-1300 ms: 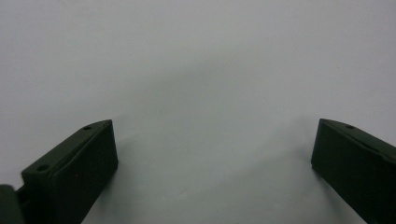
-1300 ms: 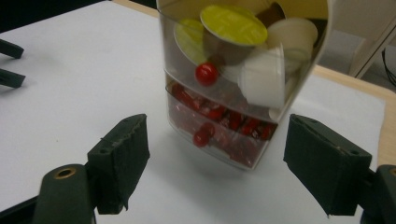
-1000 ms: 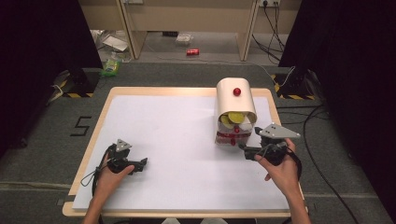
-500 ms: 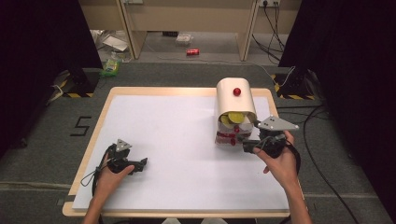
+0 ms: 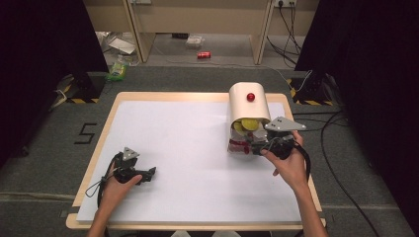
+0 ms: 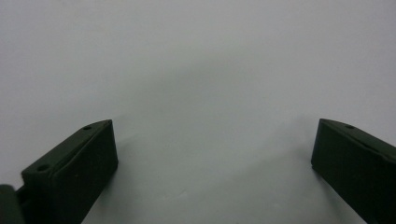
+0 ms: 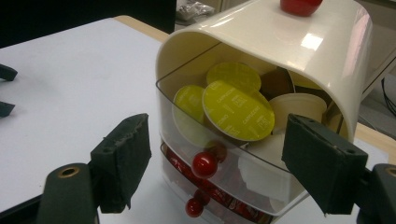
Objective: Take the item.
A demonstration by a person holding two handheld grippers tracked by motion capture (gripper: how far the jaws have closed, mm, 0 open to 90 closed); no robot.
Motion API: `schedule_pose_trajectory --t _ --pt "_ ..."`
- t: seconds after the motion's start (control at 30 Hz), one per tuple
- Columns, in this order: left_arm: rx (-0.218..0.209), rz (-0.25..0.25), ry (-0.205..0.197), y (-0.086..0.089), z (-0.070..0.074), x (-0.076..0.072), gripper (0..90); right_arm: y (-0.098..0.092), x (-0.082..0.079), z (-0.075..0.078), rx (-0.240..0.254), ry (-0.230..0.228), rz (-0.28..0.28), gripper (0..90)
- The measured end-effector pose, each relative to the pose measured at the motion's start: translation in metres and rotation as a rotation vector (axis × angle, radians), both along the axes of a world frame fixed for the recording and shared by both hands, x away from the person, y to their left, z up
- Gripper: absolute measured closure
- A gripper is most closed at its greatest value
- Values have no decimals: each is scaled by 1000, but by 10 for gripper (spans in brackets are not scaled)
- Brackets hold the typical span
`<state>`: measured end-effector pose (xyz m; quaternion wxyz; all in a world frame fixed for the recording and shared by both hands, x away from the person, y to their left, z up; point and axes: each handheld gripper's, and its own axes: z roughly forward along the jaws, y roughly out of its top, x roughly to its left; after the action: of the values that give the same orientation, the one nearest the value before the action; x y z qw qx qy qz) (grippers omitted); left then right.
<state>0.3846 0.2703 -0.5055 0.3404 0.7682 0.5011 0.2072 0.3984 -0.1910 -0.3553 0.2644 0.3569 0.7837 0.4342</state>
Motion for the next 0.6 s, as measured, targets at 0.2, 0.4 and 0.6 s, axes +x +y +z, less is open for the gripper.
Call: schedule_pose_trajectory --t 0.2,0.4,0.6 --pt "0 0 -1 0 0 0 0 4 5 -5 -16 13 8 238" --pt "0 0 0 0 0 0 0 8 11 -11 -29 35 13 233" --pt "0 0 -1 0 0 0 0 9 10 -11 -53 29 18 242"
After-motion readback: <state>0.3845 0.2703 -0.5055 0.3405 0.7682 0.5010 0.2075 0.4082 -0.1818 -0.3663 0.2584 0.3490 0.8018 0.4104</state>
